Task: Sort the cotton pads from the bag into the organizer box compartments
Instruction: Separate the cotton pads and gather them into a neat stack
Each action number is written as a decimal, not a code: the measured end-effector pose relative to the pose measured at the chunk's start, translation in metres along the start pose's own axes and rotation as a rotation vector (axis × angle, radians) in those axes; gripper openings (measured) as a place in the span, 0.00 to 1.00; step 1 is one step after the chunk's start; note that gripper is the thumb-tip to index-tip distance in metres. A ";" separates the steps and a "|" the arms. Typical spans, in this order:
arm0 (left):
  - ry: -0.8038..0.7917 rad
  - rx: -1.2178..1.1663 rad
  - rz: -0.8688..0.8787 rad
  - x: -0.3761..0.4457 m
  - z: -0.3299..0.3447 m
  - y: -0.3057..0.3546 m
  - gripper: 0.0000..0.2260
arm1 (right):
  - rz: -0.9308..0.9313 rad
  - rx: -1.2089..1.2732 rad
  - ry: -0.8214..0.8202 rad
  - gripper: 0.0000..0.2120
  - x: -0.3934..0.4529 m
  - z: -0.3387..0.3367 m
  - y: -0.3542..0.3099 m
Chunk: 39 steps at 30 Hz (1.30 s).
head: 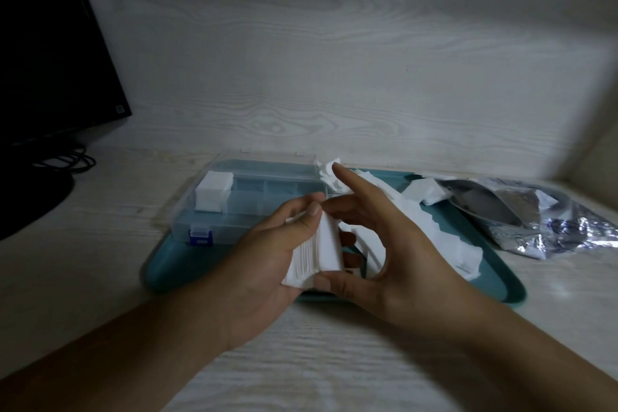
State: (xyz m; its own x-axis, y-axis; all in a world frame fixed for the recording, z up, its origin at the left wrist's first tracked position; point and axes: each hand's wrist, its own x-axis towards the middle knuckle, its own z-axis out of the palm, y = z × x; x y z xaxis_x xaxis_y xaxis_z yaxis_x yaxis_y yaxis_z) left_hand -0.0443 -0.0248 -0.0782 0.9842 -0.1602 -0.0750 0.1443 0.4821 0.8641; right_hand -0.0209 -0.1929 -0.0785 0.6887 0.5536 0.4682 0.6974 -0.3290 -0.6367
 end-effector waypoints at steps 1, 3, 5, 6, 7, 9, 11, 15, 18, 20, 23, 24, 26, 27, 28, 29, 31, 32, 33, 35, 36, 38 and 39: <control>-0.001 0.002 -0.003 0.000 0.000 0.000 0.22 | 0.007 0.000 -0.013 0.50 0.000 0.000 0.000; -0.003 -0.001 -0.005 0.000 0.000 0.000 0.23 | 0.022 0.008 -0.034 0.51 0.001 0.000 -0.001; 0.002 -0.011 -0.007 0.001 -0.001 -0.001 0.23 | 0.024 0.004 -0.034 0.50 0.001 0.000 0.000; 0.006 -0.007 -0.011 0.001 -0.001 -0.001 0.23 | 0.023 0.004 -0.030 0.50 0.001 0.000 0.000; 0.008 -0.001 -0.017 0.001 -0.001 -0.001 0.24 | 0.025 0.007 -0.027 0.50 0.001 0.000 0.000; 0.011 0.020 -0.024 0.002 -0.002 -0.002 0.25 | 0.035 0.017 -0.031 0.50 0.001 0.000 0.000; 0.012 0.046 -0.023 0.002 -0.003 -0.002 0.26 | 0.038 0.015 -0.037 0.49 0.002 0.000 0.000; -0.030 0.058 -0.019 0.001 -0.004 -0.002 0.25 | 0.033 -0.004 -0.056 0.50 0.001 -0.001 -0.001; -0.063 0.063 -0.010 0.000 -0.003 -0.002 0.25 | 0.032 -0.019 -0.065 0.50 0.000 0.000 -0.002; -0.068 0.073 -0.001 0.000 -0.003 -0.002 0.24 | 0.029 -0.026 -0.064 0.50 -0.001 0.000 -0.002; -0.056 0.066 0.006 0.000 -0.003 -0.002 0.22 | 0.023 -0.023 -0.069 0.51 -0.001 0.000 -0.003; -0.057 0.069 0.008 0.001 -0.003 -0.002 0.22 | 0.023 -0.022 -0.072 0.51 -0.001 0.000 -0.003; -0.070 0.084 0.009 0.001 -0.004 -0.003 0.24 | 0.020 -0.030 -0.073 0.50 -0.001 0.000 -0.003; -0.075 0.089 0.005 0.001 -0.005 -0.003 0.25 | 0.022 -0.032 -0.070 0.50 -0.001 0.000 -0.003; -0.076 0.090 -0.001 0.002 -0.005 -0.003 0.25 | 0.026 -0.030 -0.066 0.49 -0.001 0.000 -0.003; -0.074 0.087 -0.007 0.002 -0.005 -0.003 0.26 | 0.032 -0.024 -0.061 0.48 -0.001 0.000 -0.003; -0.071 0.083 -0.010 0.004 -0.006 -0.005 0.26 | 0.034 -0.018 -0.049 0.48 0.000 0.000 -0.003; -0.068 0.086 -0.008 0.004 -0.006 -0.005 0.26 | 0.032 -0.019 -0.044 0.48 0.000 0.000 -0.004; -0.070 0.088 -0.004 0.004 -0.007 -0.005 0.26 | 0.028 -0.020 -0.040 0.48 0.000 0.000 -0.003; -0.081 0.086 0.002 0.003 -0.007 -0.006 0.25 | 0.023 -0.014 -0.038 0.47 0.000 0.000 -0.002; -0.084 0.084 0.004 0.003 -0.007 -0.006 0.25 | 0.022 -0.012 -0.039 0.47 0.000 0.001 -0.002; -0.079 0.075 0.006 0.003 -0.007 -0.006 0.25 | 0.025 -0.011 -0.035 0.47 0.000 0.001 -0.001; -0.070 0.067 0.001 0.003 -0.007 -0.006 0.25 | 0.030 -0.006 -0.031 0.48 0.000 0.001 -0.001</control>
State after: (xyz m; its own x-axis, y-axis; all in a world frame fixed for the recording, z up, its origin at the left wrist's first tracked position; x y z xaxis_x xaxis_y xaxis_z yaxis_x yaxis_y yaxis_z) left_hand -0.0410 -0.0216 -0.0869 0.9744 -0.2212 -0.0414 0.1342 0.4236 0.8958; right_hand -0.0216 -0.1920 -0.0786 0.7027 0.5668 0.4299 0.6779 -0.3500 -0.6465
